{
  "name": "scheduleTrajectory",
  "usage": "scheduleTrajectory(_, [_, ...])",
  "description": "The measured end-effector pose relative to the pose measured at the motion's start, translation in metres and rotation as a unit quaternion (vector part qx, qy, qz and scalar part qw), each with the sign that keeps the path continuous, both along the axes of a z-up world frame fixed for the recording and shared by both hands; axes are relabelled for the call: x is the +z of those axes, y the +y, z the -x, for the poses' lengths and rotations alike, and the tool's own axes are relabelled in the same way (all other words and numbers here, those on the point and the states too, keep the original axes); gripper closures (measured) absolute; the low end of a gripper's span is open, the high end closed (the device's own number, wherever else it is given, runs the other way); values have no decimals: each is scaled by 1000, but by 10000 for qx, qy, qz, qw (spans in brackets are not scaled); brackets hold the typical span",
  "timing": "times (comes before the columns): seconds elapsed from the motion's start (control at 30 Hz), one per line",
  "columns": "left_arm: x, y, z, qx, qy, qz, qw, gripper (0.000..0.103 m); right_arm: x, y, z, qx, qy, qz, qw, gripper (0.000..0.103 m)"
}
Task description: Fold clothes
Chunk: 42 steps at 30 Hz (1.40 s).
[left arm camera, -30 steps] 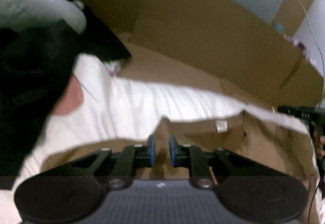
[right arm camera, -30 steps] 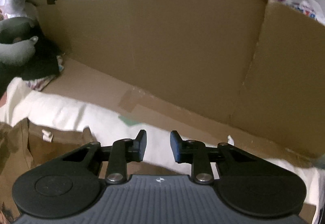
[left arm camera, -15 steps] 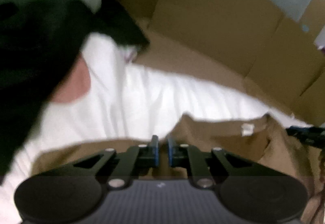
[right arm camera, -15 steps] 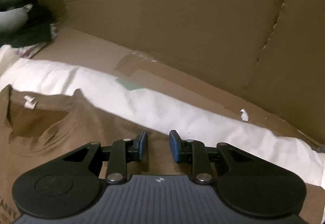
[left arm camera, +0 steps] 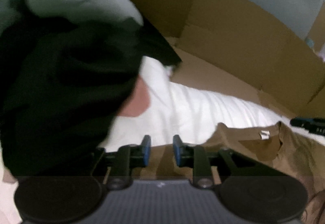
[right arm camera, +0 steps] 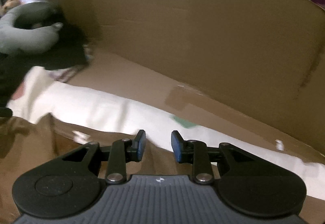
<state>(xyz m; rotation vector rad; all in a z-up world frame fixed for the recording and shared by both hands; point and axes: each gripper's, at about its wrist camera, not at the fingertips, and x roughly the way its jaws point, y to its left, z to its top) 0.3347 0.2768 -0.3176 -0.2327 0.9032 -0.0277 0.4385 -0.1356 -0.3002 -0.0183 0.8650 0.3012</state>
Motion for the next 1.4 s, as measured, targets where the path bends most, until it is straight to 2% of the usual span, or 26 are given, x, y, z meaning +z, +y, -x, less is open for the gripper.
scheduleTrajectory(0.17, [0,24,20,94,25,6,10000,64,3,41,-1,290,173,-292,9990,64])
scheduleTrajectory(0.33, [-17,38,22,24,255,101,9996,59,0,84,-4,506,374,-503,9967,63])
scheduleTrajectory(0.5, [-29,55,21,105,204,577,9981,61,-9,122,-12,588,561,-637,9947,62])
scheduleTrajectory(0.57, [-31,63,21,174,206,867,9959,74,-14,135,-17,576,667,-715,9935,62])
scheduleTrajectory(0.6, [-32,66,21,178,244,993,9946,88,-16,139,-18,555,729,-754,9929,62])
scheduleTrajectory(0.63, [-33,69,22,178,264,1153,9928,96,-19,144,-19,524,801,-795,9922,62])
scheduleTrajectory(0.67, [-33,72,24,200,237,1272,9914,96,-22,148,-20,487,880,-836,9914,62])
scheduleTrajectory(0.87, [-18,78,33,200,96,1364,9904,98,-33,161,-24,364,1125,-993,9880,62])
scheduleTrajectory(0.9, [-15,79,33,201,93,1380,9902,98,-34,163,-25,376,1161,-1010,9874,68])
scheduleTrajectory(0.93, [-13,79,34,203,92,1394,9900,98,-34,164,-27,392,1198,-1031,9866,82])
scheduleTrajectory(1.03, [-10,80,34,234,91,1363,9904,98,-33,166,-26,441,1148,-1093,9864,100])
scheduleTrajectory(1.1, [-12,81,35,285,112,1369,9901,98,-29,166,-25,386,978,-1073,9887,103])
scheduleTrajectory(1.23, [-23,83,34,415,274,1331,9899,98,-28,163,-25,201,836,-997,9913,103])
scheduleTrajectory(1.3, [-29,82,29,452,407,1307,9896,97,-26,162,-25,118,747,-948,9926,101])
scheduleTrajectory(1.37, [-31,81,25,484,496,1287,9893,92,-24,158,-24,51,744,-995,9922,100])
scheduleTrajectory(1.4, [-29,79,24,506,512,1259,9894,89,-24,158,-24,49,805,-1008,9916,95])
